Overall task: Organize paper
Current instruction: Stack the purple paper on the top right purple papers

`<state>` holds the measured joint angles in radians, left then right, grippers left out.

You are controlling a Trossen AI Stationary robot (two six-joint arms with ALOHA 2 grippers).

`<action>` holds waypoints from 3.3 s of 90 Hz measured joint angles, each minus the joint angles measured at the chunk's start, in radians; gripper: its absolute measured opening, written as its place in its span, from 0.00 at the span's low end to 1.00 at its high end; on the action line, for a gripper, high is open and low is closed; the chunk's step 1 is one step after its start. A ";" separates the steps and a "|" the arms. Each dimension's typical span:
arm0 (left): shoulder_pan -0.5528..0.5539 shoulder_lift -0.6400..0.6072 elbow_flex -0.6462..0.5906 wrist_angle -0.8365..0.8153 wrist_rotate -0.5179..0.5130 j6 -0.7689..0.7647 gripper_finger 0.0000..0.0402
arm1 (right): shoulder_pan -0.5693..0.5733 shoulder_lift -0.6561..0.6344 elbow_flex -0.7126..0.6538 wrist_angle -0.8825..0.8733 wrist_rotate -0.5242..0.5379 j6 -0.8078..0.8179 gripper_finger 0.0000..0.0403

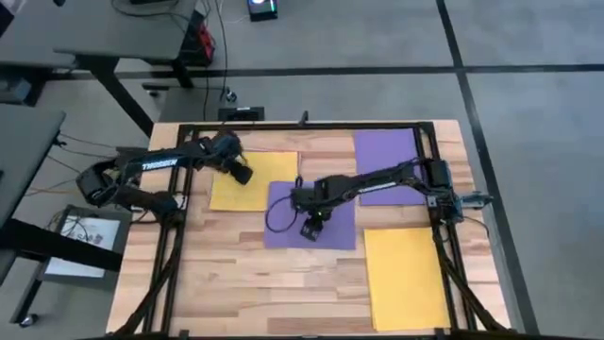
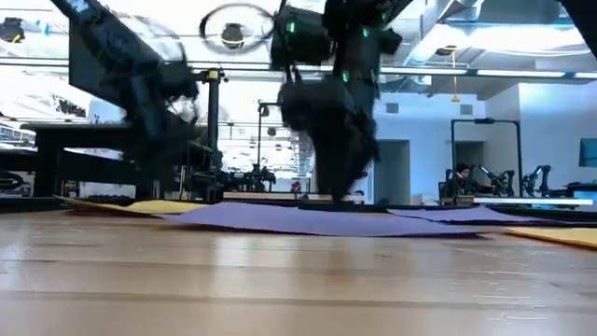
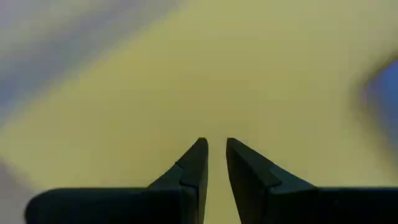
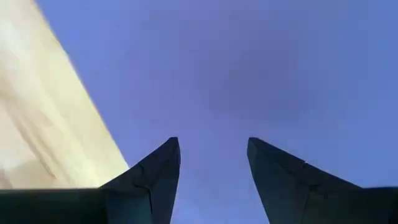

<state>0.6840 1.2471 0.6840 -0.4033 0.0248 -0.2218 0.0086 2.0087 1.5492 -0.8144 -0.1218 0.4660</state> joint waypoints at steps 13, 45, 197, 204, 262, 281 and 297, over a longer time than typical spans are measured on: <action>-0.058 -0.059 0.071 -0.043 0.007 0.033 0.11 | -0.016 -0.135 -0.006 -0.127 0.104 0.018 0.45; -0.401 0.006 0.097 0.028 0.043 -0.208 0.11 | -0.062 -0.663 -0.603 0.065 0.177 0.457 0.52; -0.712 0.487 0.100 0.304 0.086 -0.065 0.10 | -0.042 -0.583 -0.971 1.009 0.062 0.289 0.61; -0.712 0.486 0.112 0.254 0.096 0.035 0.10 | -0.075 -0.583 -0.919 0.872 0.062 0.123 0.61; -0.897 0.363 0.332 -0.033 0.051 -0.426 0.10 | -0.084 -0.415 -0.862 0.728 -0.062 0.086 0.61; -0.973 0.501 0.279 0.194 0.013 -0.631 0.10 | -0.078 -0.339 -0.852 0.802 -0.128 0.083 0.61; -0.966 0.614 0.283 0.253 0.025 -0.554 0.10 | -0.077 -0.335 -0.854 0.821 -0.176 0.080 0.61</action>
<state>-0.2817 1.8606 0.9672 -0.1501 0.0494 -0.7761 -0.0681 1.6734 0.6953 0.0064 -0.2983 0.5457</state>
